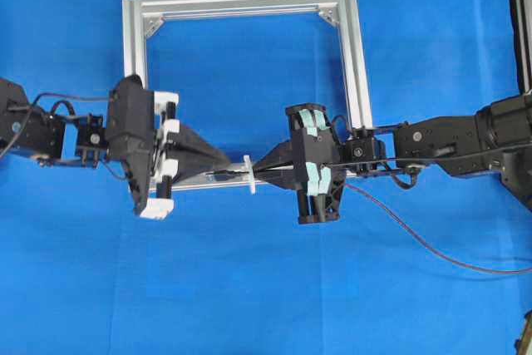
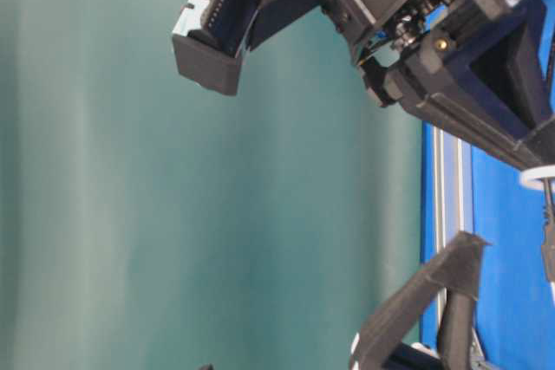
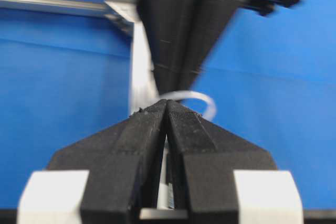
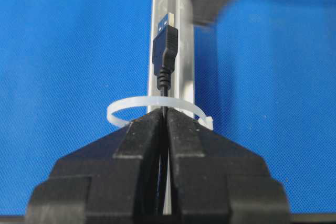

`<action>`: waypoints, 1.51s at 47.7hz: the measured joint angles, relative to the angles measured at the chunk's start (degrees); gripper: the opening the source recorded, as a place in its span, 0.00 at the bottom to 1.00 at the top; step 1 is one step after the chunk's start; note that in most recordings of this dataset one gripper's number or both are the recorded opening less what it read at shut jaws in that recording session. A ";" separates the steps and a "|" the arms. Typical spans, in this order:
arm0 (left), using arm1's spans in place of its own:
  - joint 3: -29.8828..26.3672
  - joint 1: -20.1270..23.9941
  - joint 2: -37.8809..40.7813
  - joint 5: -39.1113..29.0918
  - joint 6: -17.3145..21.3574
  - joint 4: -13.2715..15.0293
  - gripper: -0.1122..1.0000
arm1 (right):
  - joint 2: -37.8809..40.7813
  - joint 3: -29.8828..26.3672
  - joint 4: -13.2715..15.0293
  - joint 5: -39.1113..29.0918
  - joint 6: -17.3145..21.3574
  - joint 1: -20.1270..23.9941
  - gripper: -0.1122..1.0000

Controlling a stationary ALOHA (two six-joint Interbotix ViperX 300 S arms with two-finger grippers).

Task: Insert the wire through the string loop located in the center.
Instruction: 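Move the open left gripper to the plug emerging from the loop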

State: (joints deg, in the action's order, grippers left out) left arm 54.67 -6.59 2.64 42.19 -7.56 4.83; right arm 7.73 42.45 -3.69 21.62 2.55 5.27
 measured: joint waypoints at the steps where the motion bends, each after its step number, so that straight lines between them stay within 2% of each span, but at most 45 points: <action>1: 0.00 -0.18 0.00 -0.09 0.00 0.00 0.10 | 0.00 0.00 0.00 0.00 0.00 0.00 0.08; 29: -0.09 0.44 0.00 -0.70 0.44 0.00 0.12 | 0.00 0.00 0.09 0.00 -0.09 0.44 0.08; 33: 0.00 0.44 0.00 -0.70 0.62 0.00 0.26 | 0.00 0.00 0.09 0.00 -0.09 0.44 0.08; 42: -0.18 -0.62 0.00 -0.97 0.53 0.00 0.76 | 0.00 0.00 0.09 0.00 -0.09 0.44 0.08; 46: -0.44 -1.05 0.00 -1.32 0.26 0.00 0.91 | 0.00 0.00 0.09 0.09 -0.09 0.44 0.08; 49: -0.62 -1.14 0.00 -1.93 -0.09 0.00 0.94 | 0.00 0.00 0.09 0.00 -0.09 0.44 0.08; 62: -1.58 -1.05 0.70 -4.48 -0.09 0.00 0.93 | 0.00 0.00 0.09 0.00 -0.09 0.44 0.08; 72: -3.08 -0.97 5.54 -5.62 -0.09 0.00 0.93 | 0.00 0.00 0.00 0.00 -0.09 0.44 0.08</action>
State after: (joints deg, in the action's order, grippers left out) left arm 51.59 -7.56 8.17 36.56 -7.65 4.83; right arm 7.73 42.45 -3.69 21.62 2.46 5.71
